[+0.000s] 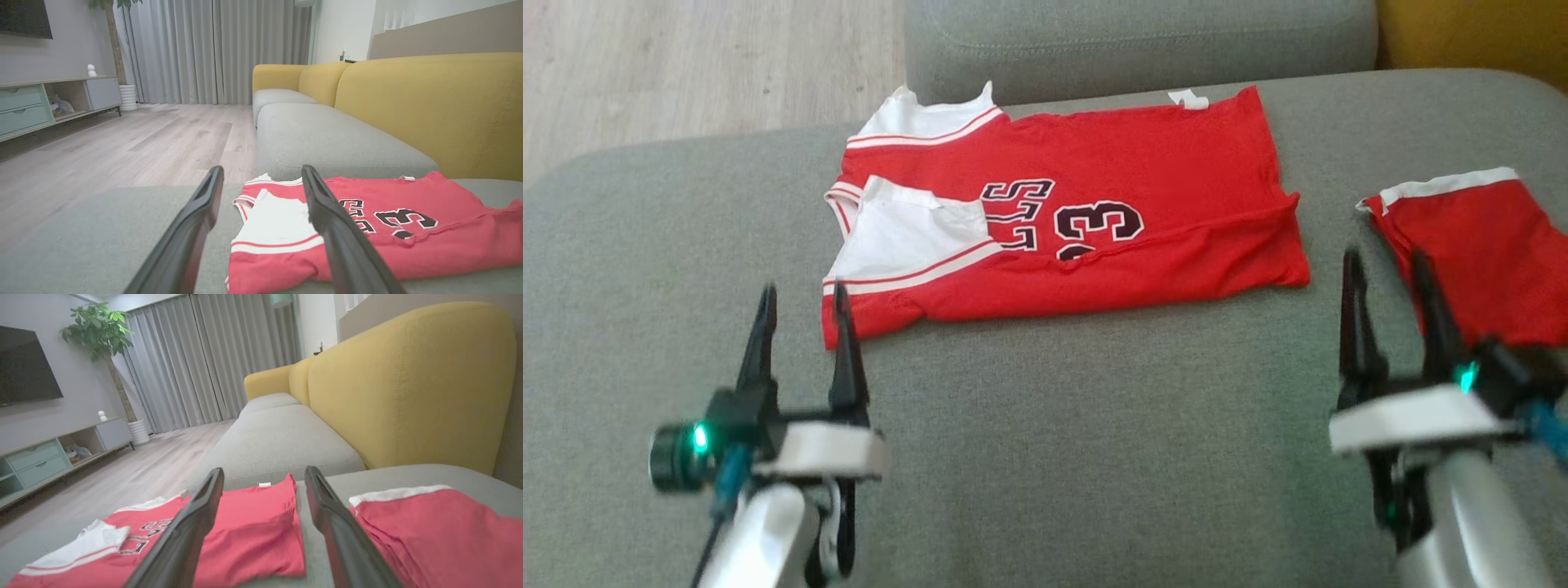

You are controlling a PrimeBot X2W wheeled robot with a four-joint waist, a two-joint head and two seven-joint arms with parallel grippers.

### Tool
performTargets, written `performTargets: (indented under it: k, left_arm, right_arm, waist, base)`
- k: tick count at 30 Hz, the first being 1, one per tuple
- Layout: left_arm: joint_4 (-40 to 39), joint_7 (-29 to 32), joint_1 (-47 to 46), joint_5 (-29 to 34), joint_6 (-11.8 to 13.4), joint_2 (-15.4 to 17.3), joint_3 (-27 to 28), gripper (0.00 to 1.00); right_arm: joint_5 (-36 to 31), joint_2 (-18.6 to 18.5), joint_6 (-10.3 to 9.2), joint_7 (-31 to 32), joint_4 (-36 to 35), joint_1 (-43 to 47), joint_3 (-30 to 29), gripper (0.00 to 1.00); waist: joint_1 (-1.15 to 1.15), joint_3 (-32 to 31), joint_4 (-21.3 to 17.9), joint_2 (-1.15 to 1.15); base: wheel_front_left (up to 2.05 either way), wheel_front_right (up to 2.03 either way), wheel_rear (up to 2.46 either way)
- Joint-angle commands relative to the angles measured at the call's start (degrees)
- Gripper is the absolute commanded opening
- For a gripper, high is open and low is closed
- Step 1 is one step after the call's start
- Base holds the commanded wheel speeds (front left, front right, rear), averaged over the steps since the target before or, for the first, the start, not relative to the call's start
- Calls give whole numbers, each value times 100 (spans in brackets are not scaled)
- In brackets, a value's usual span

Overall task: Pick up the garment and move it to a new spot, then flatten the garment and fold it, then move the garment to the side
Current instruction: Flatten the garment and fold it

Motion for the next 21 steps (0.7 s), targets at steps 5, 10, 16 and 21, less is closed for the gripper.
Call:
performTargets:
  k: [5, 10, 16, 21]
  left_arm:
    - [-282, -29, 304, 300, -122, -185, 626, 100]
    - [-229, -29, 367, 489, -336, -314, 867, 100]
    - [543, -12, 96, 446, -543, -339, 1008, 100]
    - [1316, 84, -309, 357, -574, -247, 1118, 100]
  right_arm:
    - [129, 68, -5, -35, -407, 441, 211, 100]
    - [291, 69, -5, -35, -508, 415, 346, 100]
    - [347, 70, -5, -36, -591, 309, 468, 100]
    - [361, 70, -5, -36, -642, 244, 514, 100]
  waist:
    - [2, -97, -54, 0]
    - [2, -41, -147, 0]
    - [2, 167, -275, 0]
    - [2, 435, -446, 0]
  base:
    - [0, 0, 0]
    - [0, 0, 0]
    - [0, 0, 0]
    - [0, 0, 0]
